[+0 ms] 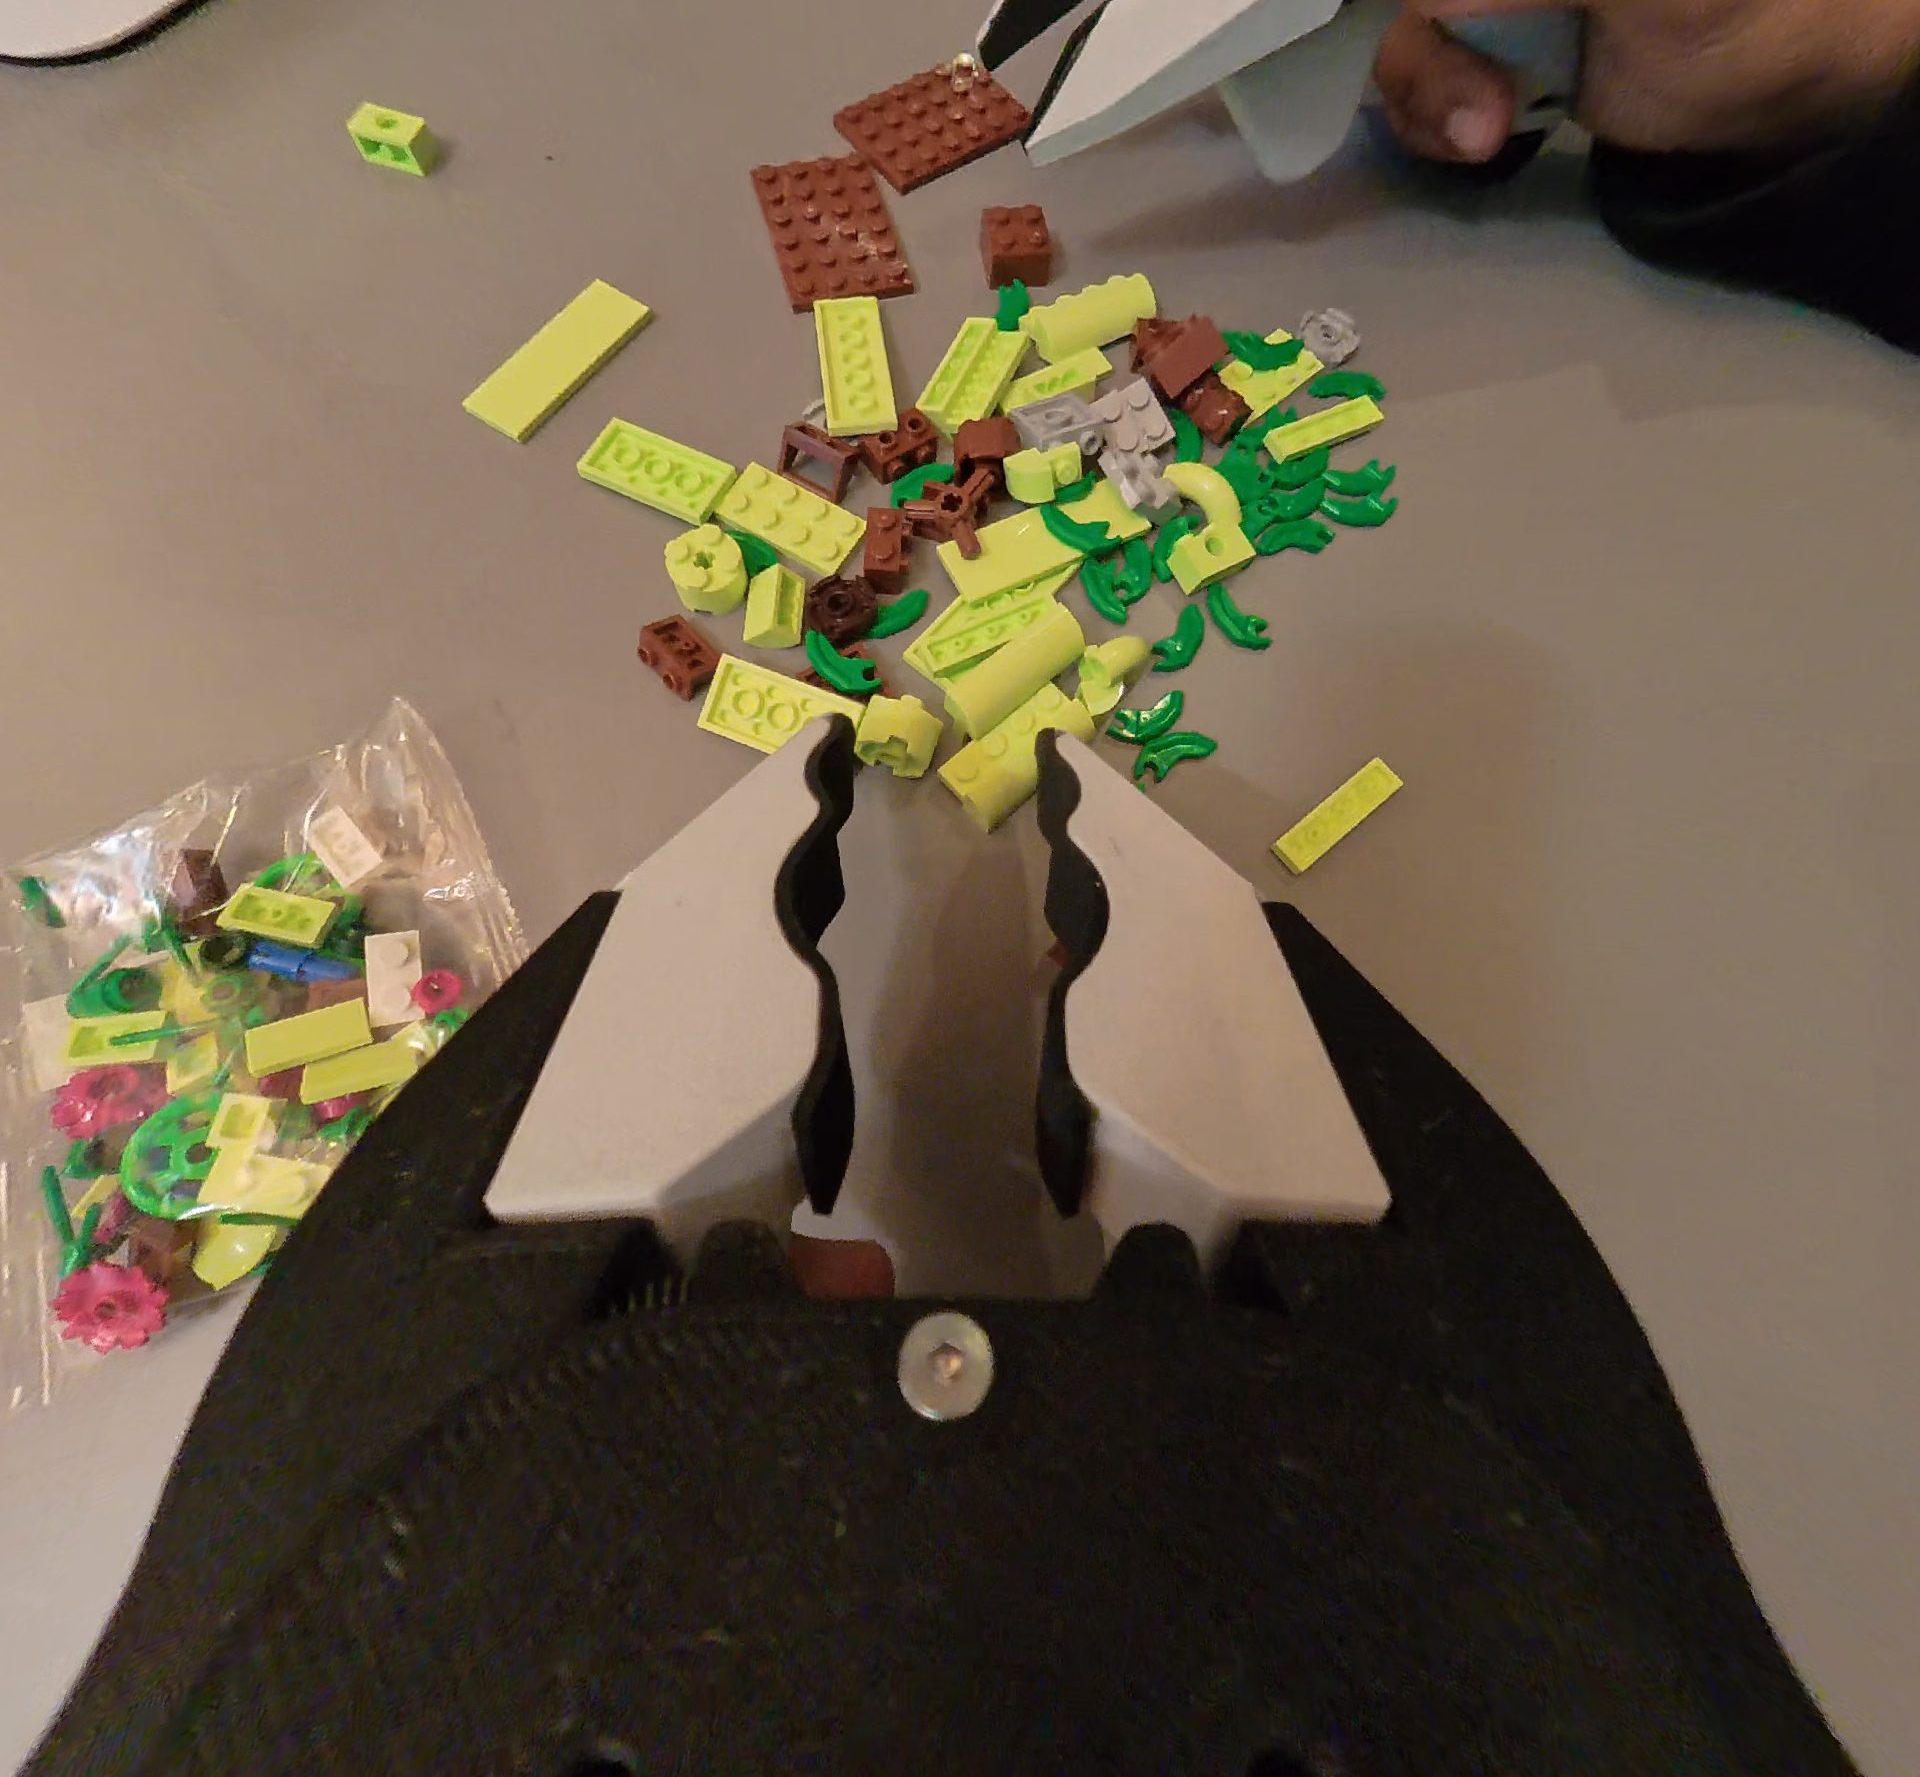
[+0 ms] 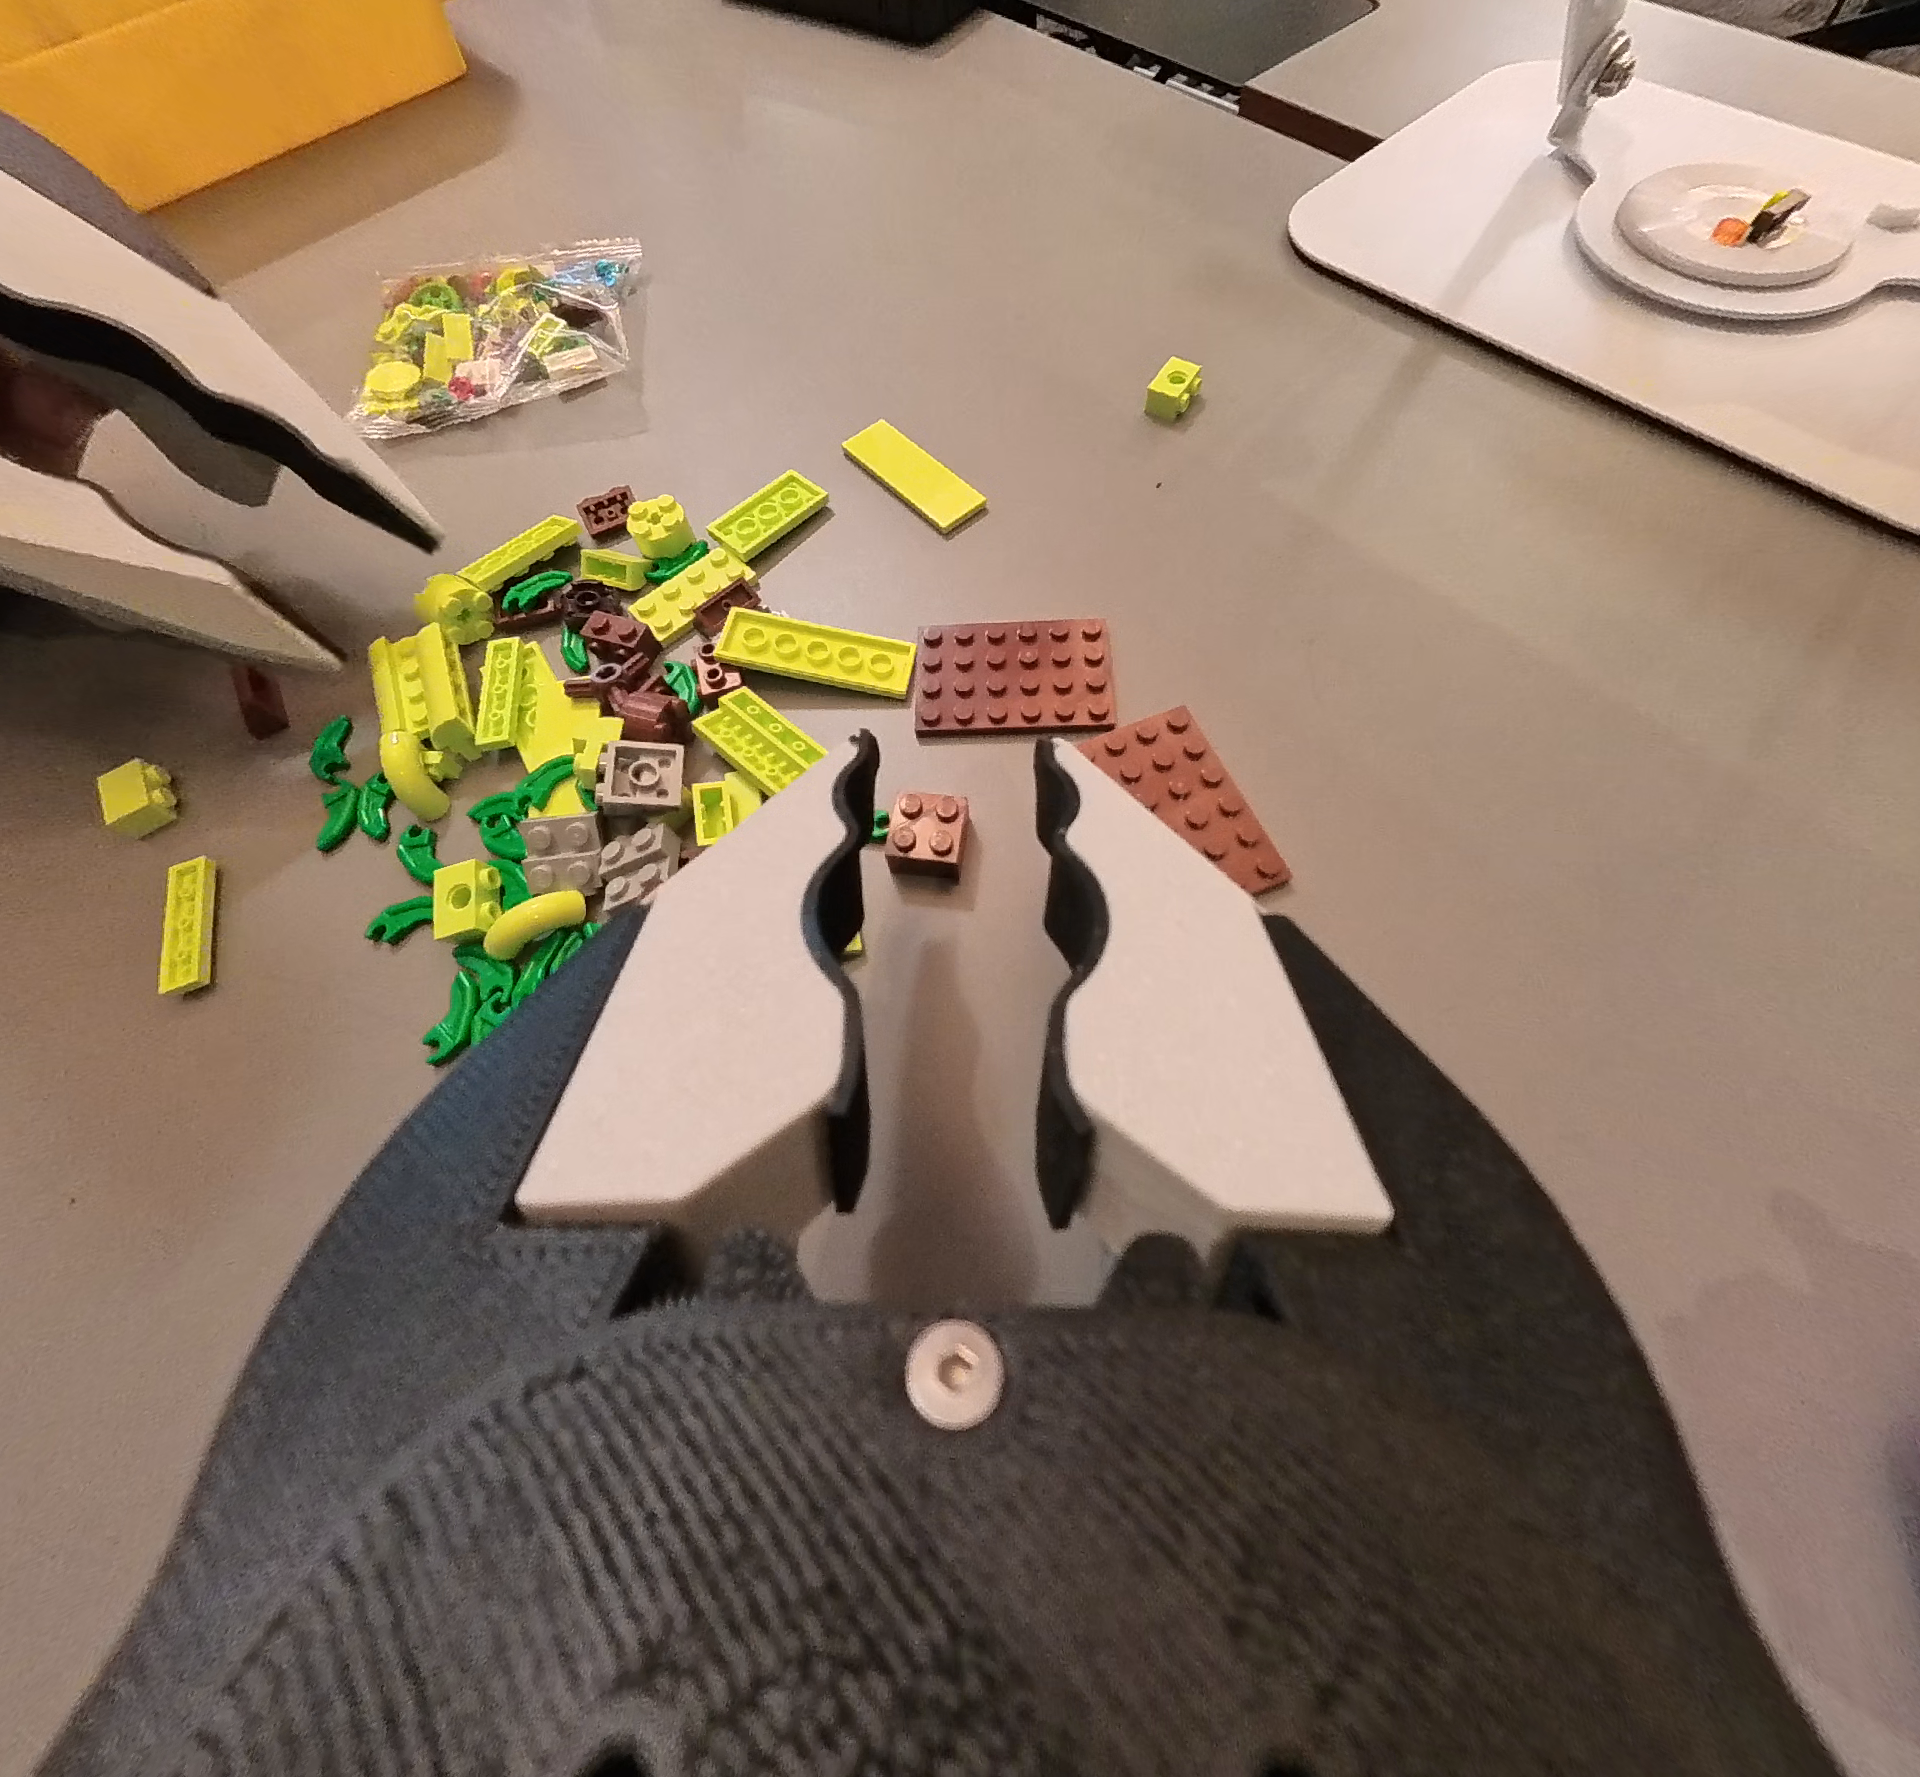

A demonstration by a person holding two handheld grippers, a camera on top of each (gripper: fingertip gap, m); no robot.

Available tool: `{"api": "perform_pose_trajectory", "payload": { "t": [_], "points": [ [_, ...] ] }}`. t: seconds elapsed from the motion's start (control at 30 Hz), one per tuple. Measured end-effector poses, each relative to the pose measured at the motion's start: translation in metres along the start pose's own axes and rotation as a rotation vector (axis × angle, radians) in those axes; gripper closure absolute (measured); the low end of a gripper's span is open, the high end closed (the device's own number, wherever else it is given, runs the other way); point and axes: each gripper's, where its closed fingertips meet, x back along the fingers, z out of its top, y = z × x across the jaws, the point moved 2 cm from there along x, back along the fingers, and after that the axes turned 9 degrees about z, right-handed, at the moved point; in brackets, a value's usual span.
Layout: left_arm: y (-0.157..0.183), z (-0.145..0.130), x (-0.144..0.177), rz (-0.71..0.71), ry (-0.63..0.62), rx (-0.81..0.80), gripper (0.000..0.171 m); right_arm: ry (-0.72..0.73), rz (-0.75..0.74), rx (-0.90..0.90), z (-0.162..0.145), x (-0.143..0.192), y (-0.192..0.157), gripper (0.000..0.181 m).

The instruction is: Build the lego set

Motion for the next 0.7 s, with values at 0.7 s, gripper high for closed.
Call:
{"api": "perform_pose_trajectory", "payload": {
  "t": [0.7],
  "points": [
    [-0.003, -0.009, -0.007, 0.006, -0.057, 0.027, 0.131, 0.019, -0.006, -0.019, 0.002, 0.001, 0.001, 0.156]
  ]
}}
